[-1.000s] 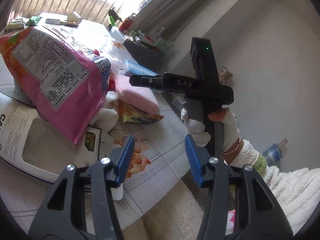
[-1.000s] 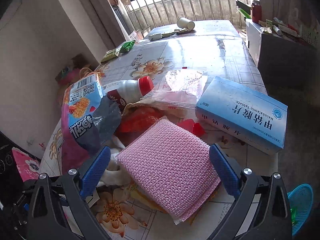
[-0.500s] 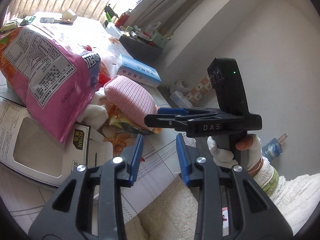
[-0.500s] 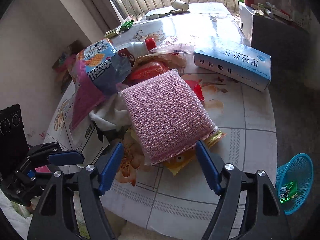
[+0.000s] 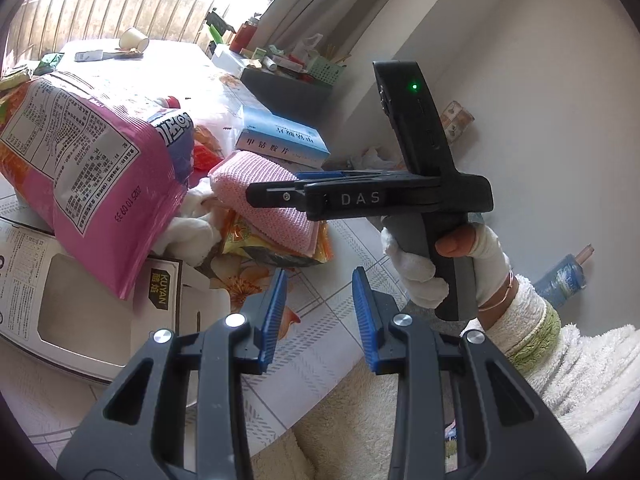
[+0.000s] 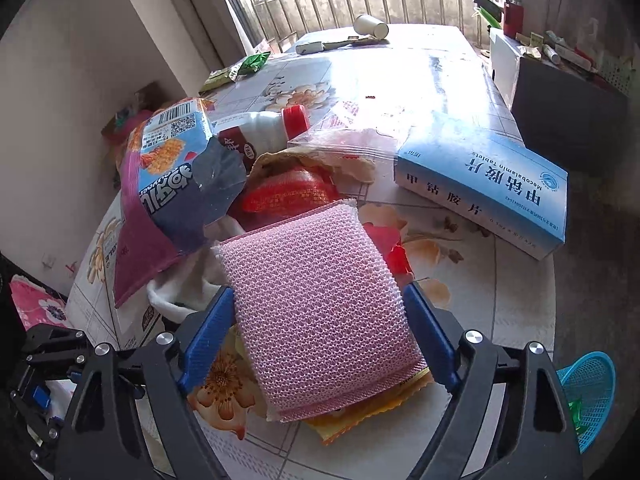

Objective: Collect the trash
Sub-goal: 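Grasp the pink scrubbing pad with the right tool while the left tool grasps the yellow Enaak packet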

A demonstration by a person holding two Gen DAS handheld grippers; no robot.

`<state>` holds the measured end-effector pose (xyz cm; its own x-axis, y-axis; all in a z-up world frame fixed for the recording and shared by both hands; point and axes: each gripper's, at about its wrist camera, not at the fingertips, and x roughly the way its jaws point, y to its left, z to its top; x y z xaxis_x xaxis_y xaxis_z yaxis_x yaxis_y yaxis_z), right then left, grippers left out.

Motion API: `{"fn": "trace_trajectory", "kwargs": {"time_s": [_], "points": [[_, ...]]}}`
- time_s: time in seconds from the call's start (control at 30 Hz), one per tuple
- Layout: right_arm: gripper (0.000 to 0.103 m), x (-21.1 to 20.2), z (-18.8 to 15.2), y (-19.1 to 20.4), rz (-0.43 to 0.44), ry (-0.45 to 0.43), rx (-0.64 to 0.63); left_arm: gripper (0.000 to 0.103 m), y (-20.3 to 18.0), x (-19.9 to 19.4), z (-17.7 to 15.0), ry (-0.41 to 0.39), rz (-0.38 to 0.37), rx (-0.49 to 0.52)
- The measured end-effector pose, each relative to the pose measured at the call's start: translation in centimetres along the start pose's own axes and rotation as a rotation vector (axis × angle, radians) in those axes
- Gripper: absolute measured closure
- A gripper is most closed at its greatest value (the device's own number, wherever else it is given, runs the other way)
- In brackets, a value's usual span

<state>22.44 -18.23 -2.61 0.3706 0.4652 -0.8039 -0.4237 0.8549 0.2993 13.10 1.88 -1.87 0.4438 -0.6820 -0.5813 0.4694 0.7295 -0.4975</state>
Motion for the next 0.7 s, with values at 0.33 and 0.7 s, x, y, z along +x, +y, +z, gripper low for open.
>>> {"fn": "trace_trajectory", "kwargs": {"time_s": [0.33,0.7], "points": [[0.024,-7.7,-5.5,-5.8,-0.011,-0.217,0.327,0.072,-0.9,3.1,2.7,0.048,0.128,0.031],[0.024,-9.6,-11.1,-9.3,0.043,-0.269,0.518,0.072,-2.7,12.0,6.0,0.268,0.29,0.099]]}}
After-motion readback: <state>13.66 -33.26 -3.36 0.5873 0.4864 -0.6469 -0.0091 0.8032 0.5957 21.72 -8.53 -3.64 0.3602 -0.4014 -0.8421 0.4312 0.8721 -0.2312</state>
